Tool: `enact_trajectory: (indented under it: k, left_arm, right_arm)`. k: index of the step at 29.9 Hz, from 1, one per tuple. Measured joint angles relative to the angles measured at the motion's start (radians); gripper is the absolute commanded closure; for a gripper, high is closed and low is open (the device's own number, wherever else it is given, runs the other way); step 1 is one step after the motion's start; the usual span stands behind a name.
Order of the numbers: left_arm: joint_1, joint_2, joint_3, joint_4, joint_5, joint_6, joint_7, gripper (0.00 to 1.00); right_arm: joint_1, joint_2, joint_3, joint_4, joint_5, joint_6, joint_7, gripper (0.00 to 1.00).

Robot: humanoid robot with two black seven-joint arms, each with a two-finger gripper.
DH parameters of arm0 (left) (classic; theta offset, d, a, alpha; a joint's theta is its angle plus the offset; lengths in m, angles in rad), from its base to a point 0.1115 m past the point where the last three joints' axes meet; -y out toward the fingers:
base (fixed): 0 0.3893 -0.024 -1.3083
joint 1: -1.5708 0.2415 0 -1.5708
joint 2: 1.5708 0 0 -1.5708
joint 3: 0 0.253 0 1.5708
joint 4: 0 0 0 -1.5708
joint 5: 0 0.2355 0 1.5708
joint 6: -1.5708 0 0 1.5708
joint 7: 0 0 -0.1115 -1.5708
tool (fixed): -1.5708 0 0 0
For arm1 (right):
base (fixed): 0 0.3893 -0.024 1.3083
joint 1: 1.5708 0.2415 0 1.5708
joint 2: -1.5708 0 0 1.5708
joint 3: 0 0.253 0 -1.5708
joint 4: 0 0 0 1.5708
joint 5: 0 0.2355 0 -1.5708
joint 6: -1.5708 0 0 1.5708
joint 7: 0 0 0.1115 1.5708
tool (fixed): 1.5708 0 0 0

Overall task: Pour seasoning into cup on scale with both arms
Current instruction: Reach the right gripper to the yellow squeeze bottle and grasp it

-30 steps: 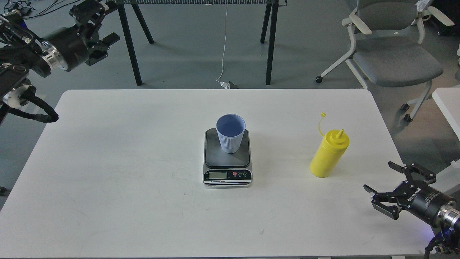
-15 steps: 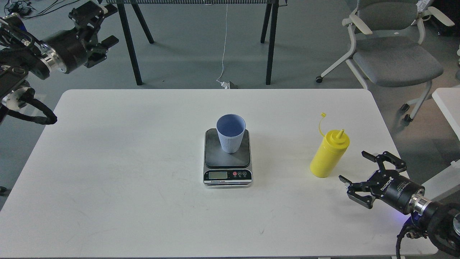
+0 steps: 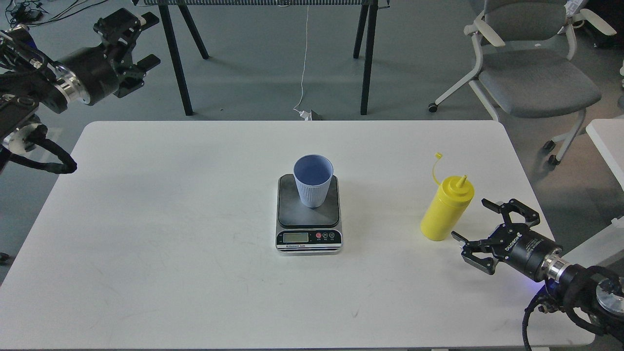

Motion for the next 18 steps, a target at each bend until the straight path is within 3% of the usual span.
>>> enact_trajectory:
  k: [18]
  left_arm:
    - [0.003, -0.001, 0.000, 0.000, 0.000, 0.000, 0.000, 0.01]
  right_arm:
    - [0.060, 0.080, -0.010, -0.076, -0.029, 0.000, -0.017, 0.01]
